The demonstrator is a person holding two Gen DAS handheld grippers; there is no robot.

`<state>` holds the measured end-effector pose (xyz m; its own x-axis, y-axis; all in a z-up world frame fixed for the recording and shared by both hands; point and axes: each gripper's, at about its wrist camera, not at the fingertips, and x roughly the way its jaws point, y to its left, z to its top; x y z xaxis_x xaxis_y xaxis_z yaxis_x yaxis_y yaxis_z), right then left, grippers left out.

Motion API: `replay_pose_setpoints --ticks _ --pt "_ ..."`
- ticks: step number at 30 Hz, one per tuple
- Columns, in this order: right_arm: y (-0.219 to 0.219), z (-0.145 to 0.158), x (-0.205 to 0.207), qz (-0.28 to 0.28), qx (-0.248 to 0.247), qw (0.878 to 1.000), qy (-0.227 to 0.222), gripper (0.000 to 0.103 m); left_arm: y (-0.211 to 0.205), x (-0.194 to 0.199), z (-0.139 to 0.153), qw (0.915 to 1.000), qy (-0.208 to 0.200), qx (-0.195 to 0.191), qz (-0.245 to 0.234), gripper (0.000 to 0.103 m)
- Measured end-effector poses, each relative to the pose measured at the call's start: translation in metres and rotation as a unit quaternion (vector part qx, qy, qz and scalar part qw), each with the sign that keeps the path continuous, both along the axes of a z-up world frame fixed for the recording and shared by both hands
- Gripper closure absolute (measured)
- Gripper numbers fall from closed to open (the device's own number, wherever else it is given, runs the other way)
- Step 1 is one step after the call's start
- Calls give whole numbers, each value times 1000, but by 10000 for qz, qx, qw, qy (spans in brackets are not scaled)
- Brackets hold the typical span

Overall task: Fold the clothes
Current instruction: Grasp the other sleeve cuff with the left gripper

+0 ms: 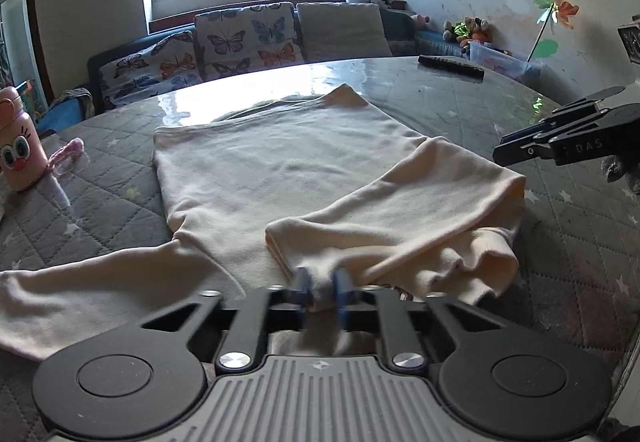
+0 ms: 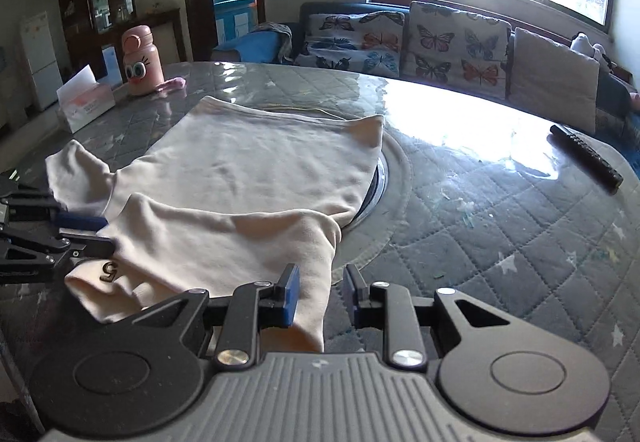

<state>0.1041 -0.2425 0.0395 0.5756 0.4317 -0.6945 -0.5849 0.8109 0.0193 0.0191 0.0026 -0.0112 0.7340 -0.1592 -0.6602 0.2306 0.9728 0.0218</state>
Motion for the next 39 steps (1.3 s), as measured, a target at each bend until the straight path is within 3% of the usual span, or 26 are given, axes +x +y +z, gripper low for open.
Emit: replay_pose_setpoints --ticks 6,8,13,15,18,22,29,33,35,39 --pt "-2 -5 6 -28 100 9999 31 79 -1 -8 41 9973 -729 -13 -9 98" --pt "-3 -7 8 -37 134 9999 41 79 4 -10 46 9968 -799 71 19 98" --pt "-1 -8 12 -25 188 9998 37 79 16 -3 21 9995 -162 219 136 92" --pt "2 -7 15 11 194 9998 10 79 16 -3 18 9993 -131 305 155 88" --pt "8 -5 17 103 207 9997 -38 80 21 -6 27 9987 -345 296 243 73" --pt "24 -6 22 295 145 9994 -81 80 28 -5 42 9977 -557 73 374 74" --pt "47 -18 34 455 69 9989 0 80 11 18 20 9996 -212 -174 94 79" --pt "50 -28 40 424 25 9990 104 81 11 31 4 9998 -38 -32 182 83" --pt "51 -28 41 417 10 9991 104 81 19 36 -2 9994 27 71 332 91" --pt "55 -26 41 452 -48 9990 47 80 32 38 -1 9994 -46 50 336 91"
